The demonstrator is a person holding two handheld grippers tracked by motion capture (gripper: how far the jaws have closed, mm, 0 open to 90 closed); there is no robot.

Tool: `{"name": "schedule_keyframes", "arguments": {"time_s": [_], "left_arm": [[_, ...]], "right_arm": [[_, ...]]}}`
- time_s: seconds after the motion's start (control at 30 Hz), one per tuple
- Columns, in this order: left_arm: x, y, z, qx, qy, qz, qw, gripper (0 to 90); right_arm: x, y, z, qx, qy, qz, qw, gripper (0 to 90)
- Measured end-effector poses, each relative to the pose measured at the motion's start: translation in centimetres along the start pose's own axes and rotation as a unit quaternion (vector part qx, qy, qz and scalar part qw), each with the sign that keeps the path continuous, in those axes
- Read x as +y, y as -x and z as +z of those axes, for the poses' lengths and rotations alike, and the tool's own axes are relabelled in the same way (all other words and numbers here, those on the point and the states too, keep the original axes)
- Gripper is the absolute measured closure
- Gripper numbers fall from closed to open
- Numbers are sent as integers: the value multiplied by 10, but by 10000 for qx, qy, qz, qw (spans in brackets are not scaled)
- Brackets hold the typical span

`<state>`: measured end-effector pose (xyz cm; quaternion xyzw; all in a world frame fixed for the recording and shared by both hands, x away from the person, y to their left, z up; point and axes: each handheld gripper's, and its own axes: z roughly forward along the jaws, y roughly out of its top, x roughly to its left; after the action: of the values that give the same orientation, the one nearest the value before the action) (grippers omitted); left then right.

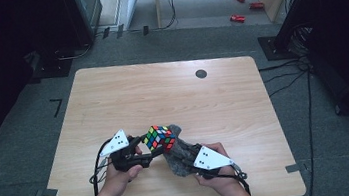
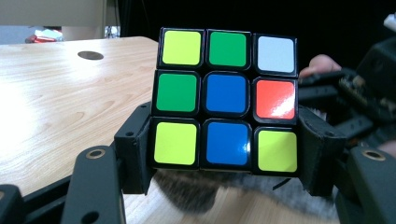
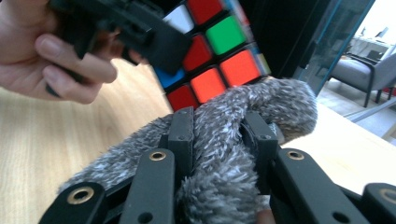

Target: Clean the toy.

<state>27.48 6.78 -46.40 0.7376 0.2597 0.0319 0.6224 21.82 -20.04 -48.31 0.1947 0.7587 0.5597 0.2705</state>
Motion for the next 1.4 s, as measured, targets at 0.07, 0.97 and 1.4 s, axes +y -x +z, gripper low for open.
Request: {"name": "schedule_keyframes", "arguments": {"time_s": [0.07, 0.97, 1.4], "left_arm": [[1, 0, -1, -25, 70, -47, 10000, 351], [0, 6, 5, -51, 108, -216, 9997, 352], [3, 3, 0, 36, 412, -508, 9979, 351]], "right_arm": [[-1, -5, 4, 86, -54, -45, 9999, 698], [3, -32, 18, 366, 98, -63, 9993, 694], [-5, -21, 18, 40, 215, 1237, 9921, 700]]}}
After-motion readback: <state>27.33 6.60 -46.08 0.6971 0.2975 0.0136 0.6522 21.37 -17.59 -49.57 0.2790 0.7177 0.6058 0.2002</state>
